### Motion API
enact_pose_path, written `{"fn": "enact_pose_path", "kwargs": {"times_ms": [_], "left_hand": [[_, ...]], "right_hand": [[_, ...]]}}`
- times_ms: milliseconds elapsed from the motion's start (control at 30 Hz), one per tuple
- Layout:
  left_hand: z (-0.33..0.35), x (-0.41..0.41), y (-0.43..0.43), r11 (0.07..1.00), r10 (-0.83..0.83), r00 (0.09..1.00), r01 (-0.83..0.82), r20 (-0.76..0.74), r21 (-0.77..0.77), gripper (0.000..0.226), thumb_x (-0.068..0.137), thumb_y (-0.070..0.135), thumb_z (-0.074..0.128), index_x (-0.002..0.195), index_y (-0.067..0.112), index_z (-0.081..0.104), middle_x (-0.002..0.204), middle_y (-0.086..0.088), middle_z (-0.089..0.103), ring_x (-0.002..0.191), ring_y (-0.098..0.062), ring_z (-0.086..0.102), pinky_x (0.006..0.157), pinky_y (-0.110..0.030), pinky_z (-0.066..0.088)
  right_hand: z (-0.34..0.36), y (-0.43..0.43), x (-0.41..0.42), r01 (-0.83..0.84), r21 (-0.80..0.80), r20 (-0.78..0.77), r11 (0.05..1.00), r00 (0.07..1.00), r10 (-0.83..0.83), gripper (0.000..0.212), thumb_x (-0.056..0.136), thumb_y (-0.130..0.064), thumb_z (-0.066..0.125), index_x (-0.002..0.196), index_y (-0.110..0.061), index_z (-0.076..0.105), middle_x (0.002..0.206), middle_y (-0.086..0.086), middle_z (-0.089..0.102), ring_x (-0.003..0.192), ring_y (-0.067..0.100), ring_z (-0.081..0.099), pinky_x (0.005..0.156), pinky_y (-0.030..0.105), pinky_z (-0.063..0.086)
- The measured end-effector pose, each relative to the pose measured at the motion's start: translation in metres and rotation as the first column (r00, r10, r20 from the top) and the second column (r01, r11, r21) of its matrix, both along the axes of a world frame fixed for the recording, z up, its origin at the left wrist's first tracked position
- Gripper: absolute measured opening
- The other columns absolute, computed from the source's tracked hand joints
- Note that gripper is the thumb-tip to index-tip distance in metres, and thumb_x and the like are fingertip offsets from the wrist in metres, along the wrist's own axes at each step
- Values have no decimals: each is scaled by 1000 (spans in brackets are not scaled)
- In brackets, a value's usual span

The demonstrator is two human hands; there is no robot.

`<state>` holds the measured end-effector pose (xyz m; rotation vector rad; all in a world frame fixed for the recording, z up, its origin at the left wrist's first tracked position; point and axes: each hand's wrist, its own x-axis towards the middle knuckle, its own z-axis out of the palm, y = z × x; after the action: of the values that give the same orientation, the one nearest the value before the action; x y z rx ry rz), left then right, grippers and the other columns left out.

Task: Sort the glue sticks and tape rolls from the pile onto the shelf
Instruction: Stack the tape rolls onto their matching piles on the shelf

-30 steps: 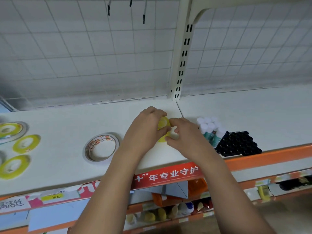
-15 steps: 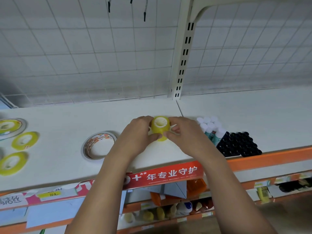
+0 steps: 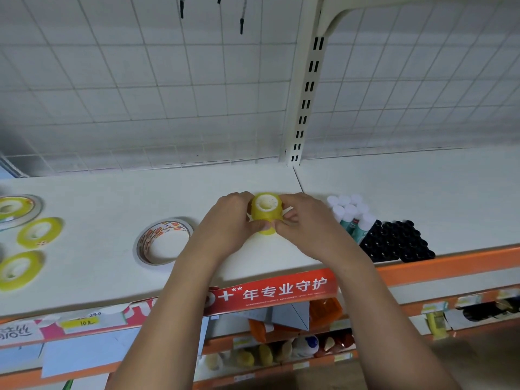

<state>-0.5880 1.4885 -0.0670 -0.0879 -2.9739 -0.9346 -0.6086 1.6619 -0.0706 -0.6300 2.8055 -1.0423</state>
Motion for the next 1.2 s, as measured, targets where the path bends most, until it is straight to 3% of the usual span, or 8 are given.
{"fn": "enact_pose_path", "kwargs": {"times_ms": [200, 300, 367, 467, 600, 767, 1033, 1200], "left_hand": [[-1, 1, 3, 999, 37, 999, -38, 14, 24, 42, 77, 35, 79, 108, 12, 61, 99, -4, 63, 89, -22, 58, 80, -37, 48], [-1, 5, 3, 999, 42, 999, -41, 16, -11, 52, 76, 31, 80, 119, 12, 58, 106, -5, 62, 95, -23, 59, 83, -36, 48], [1, 11, -2, 995, 60, 998, -59, 6, -79, 59, 78, 29, 78, 128, 10, 53, 114, -7, 61, 100, -25, 59, 86, -37, 48], [9, 25, -19, 984, 96, 992, -107, -81, -142, 52, 85, 29, 71, 131, 15, 53, 117, -4, 62, 102, -25, 60, 88, -40, 49], [21, 49, -51, 957, 188, 965, -222, -185, -187, 37, 89, 37, 62, 124, 26, 59, 114, 7, 63, 100, -16, 61, 78, -32, 49], [19, 91, -117, 906, 347, 927, -371, -143, -206, 29, 91, 34, 59, 119, 28, 61, 114, 7, 62, 102, -17, 60, 77, -32, 48], [11, 157, -231, 802, 537, 835, -549, -120, -236, 31, 90, 34, 59, 120, 24, 61, 116, 1, 60, 105, -24, 59, 81, -38, 51], [4, 167, -282, 799, 546, 833, -549, -85, -244, 44, 84, 39, 65, 124, 22, 60, 118, -1, 58, 112, -24, 56, 82, -38, 50]], "right_hand": [[-1, -2, 6, 20, -5, -22, 1000, 1000, -21, 39, 89, -27, 64, 127, -25, 58, 115, 0, 55, 93, 12, 59, 87, 28, 49], [0, 0, 11, 65, 23, -23, 998, 998, -64, 53, 91, -22, 61, 141, -17, 46, 130, 2, 49, 109, 16, 57, 95, 30, 45], [6, 2, 19, 105, 13, -91, 994, 991, -103, 57, 93, -14, 54, 147, -14, 37, 138, 2, 43, 117, 16, 52, 96, 26, 42], [23, -7, 29, 104, -106, -243, 989, 962, -127, 49, 92, -8, 49, 140, -16, 46, 133, -2, 46, 115, 13, 51, 94, 26, 43], [41, -52, 37, -22, -128, -278, 992, 960, -14, 38, 92, -13, 51, 129, -21, 57, 125, -10, 53, 111, 5, 51, 96, 25, 45], [36, -130, 51, -202, -118, -280, 972, 946, 163, 36, 93, -7, 52, 127, -17, 60, 124, -6, 56, 107, 6, 55, 96, 27, 47], [17, -260, 81, -378, -41, -204, 925, 909, 363, 35, 94, -16, 56, 128, -20, 59, 122, -5, 57, 105, 8, 55, 92, 23, 45], [6, -315, 92, -374, -1, -148, 928, 917, 369, 36, 93, -15, 55, 129, -20, 58, 123, -1, 57, 109, 15, 56, 95, 30, 45]]}}
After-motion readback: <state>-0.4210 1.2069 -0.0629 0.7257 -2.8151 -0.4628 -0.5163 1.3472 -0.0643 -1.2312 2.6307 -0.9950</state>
